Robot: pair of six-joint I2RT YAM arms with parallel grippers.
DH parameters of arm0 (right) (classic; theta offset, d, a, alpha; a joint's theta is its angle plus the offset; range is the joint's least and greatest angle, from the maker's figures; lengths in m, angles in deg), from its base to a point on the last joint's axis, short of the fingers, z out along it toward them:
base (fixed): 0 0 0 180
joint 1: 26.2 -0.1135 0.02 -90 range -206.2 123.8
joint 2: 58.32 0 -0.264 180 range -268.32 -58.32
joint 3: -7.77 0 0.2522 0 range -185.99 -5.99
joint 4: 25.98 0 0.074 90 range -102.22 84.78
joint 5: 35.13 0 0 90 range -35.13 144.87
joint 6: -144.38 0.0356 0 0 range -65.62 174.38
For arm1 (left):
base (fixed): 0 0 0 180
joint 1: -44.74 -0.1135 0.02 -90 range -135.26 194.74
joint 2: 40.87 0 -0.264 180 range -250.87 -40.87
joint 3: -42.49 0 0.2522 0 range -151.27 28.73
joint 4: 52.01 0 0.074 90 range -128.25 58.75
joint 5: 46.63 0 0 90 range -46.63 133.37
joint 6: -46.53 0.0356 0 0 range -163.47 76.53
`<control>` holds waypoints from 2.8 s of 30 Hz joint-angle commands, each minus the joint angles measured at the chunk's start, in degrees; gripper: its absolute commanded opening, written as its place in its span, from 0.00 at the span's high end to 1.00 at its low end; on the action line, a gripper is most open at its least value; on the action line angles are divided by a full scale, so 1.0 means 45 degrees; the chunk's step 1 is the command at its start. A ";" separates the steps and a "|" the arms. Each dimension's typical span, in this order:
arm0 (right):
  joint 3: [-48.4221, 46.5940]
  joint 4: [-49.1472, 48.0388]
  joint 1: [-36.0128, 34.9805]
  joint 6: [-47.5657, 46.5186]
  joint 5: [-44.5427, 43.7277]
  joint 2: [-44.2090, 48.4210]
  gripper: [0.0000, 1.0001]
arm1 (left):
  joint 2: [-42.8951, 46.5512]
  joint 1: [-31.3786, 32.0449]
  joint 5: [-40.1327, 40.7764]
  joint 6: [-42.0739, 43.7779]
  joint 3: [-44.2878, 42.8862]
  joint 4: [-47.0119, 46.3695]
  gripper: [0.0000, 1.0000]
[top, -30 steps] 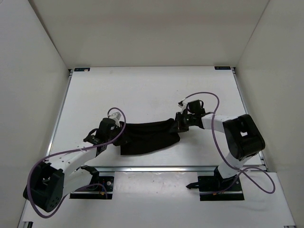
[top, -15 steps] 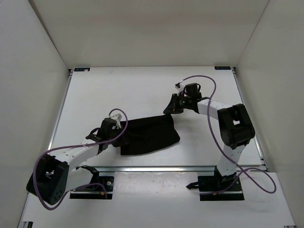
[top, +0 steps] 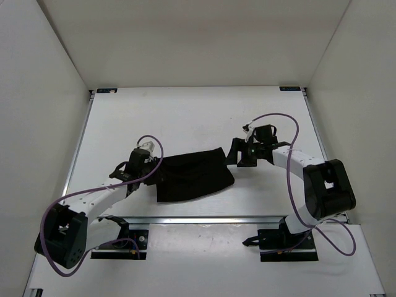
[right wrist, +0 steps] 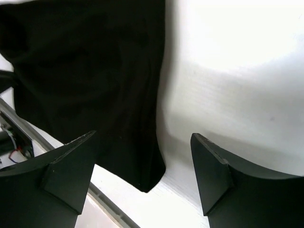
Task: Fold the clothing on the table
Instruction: Fold the skirt
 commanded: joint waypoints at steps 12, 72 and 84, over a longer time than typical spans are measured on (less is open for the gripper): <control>0.0781 -0.0798 -0.1318 -0.0145 -0.0469 -0.1330 0.35 | -0.0814 0.0162 0.1192 0.0115 -0.0244 0.0217 0.86; -0.4002 0.0803 -0.5773 0.2043 -0.0977 0.0167 0.30 | -0.6167 0.2897 -0.1874 -0.0531 -0.2256 -0.3279 1.00; -0.0473 0.1389 -0.2607 0.2024 -0.1756 0.4274 0.45 | -0.5388 0.2994 -0.1777 -0.0607 -0.2470 -0.2752 1.00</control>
